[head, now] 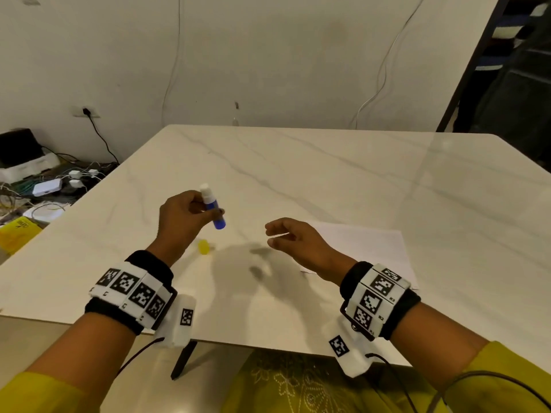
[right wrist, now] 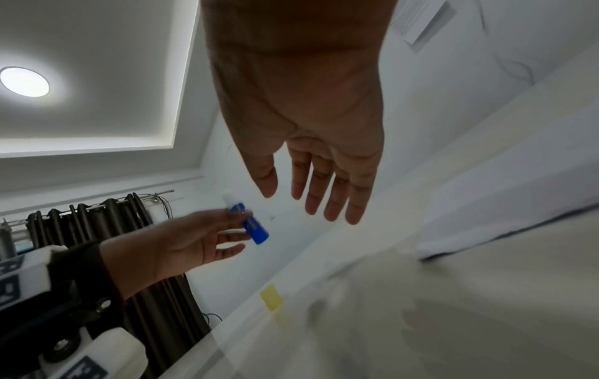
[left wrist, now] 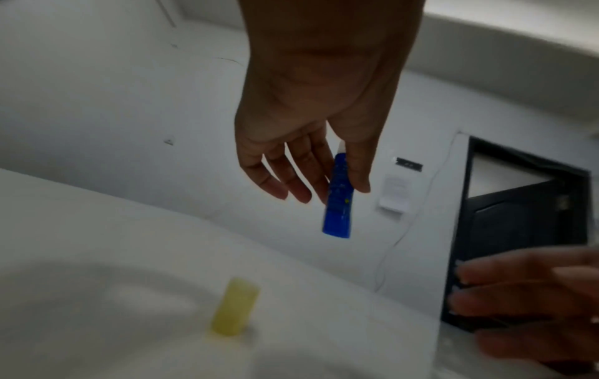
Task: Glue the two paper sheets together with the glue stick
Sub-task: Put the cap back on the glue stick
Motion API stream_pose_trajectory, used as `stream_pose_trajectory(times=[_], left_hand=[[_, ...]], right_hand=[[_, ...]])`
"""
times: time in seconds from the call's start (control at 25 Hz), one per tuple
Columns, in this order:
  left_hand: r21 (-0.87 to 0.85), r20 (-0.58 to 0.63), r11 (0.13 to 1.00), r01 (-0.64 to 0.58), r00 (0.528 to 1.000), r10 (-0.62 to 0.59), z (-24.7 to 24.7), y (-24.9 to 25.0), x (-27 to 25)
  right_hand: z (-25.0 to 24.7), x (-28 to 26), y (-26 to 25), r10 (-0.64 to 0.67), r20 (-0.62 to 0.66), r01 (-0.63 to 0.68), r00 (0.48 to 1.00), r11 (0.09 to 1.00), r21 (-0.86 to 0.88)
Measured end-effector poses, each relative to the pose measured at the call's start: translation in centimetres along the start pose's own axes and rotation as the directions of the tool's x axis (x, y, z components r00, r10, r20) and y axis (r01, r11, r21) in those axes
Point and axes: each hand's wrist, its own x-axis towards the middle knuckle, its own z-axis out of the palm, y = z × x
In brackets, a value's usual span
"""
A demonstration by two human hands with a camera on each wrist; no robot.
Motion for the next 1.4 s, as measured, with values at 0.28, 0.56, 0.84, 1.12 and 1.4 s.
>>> stream_pose_trajectory(times=[0.28,0.56,0.84,1.12,1.4], left_hand=[[-0.120,0.423,0.992,-0.031,0.903,0.079,4.7,5.2,-2.3],[-0.263,0.454,0.963,0.055,0.888,0.074,7.4,6.9,-4.0],[-0.218,0.280,0.975,0.049,0.960,0.015,9.7,6.8,-5.2],[-0.244,0.298,0.967,0.072,0.955,0.004,9.2,6.7,-5.1],[-0.233,0.299,0.966,0.108,0.953,-0.035,9.4,6.4,-5.7]], right_hand=[[-0.9,-1.8,0.0,-0.044,0.118,0.001,0.992,0.941,0.337],[-2.4,-3.0,0.4,0.010,-0.158,0.041,0.987,0.947,0.319],[-1.5,-3.2,1.0,0.004,-0.307,0.017,0.952,0.998,0.065],[-2.6,-3.5,0.9,0.059,-0.201,0.020,0.978,0.929,0.369],[-2.2,-3.4,1.0,0.073,-0.117,-0.033,0.990,0.949,0.313]])
